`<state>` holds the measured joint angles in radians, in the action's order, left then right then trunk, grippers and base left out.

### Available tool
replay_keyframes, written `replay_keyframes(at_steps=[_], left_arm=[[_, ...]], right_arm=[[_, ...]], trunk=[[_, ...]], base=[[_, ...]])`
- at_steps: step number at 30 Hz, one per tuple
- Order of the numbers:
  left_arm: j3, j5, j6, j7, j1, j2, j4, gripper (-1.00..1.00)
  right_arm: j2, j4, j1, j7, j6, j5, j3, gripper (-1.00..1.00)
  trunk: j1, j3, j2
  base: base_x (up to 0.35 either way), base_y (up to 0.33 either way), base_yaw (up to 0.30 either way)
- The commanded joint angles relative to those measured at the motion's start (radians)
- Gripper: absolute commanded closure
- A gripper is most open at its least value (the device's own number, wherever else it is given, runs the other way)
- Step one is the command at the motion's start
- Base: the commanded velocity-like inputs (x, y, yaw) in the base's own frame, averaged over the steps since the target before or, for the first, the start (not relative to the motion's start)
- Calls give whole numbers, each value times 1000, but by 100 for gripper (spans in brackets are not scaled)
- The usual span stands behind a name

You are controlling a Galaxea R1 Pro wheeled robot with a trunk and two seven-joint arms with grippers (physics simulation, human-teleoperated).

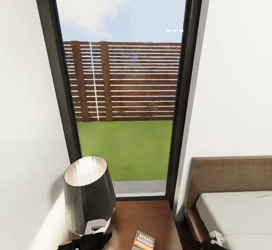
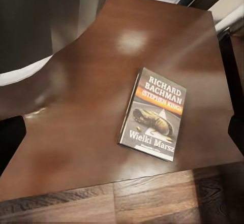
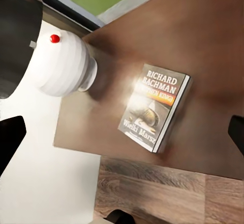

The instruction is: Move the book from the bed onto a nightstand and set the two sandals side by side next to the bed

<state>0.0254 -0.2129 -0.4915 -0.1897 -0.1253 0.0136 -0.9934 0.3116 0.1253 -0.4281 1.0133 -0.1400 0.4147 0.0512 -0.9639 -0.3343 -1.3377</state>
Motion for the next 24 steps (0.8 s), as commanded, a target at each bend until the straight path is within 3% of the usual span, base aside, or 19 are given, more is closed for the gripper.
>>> replay_keyframes(at_steps=[1,13,17,21,24], left_arm=[[-1,-5,-6,-1,0,0,5,-100],[-1,-5,-5,-1,0,0,25,-100],[-1,-3,10,-1,0,0,80,-100],[-1,-1,131,-1,0,0,202,-100],[-1,1,177,-1,0,0,263,-100]], right_arm=[[-1,1,-1,2,-8,10,6,-100],[-8,0,-1,2,26,10,6,-100],[-8,-3,0,-2,45,10,6,-100],[-9,-40,0,-54,52,10,6,-100],[-9,-87,0,-70,69,10,7,-100]], trunk=[[4,2,6],[50,40,90],[65,52,118],[81,65,146],[92,74,167]], base=[[0,0,0],[0,0,0],[0,0,0],[0,0,0],[0,0,0]])
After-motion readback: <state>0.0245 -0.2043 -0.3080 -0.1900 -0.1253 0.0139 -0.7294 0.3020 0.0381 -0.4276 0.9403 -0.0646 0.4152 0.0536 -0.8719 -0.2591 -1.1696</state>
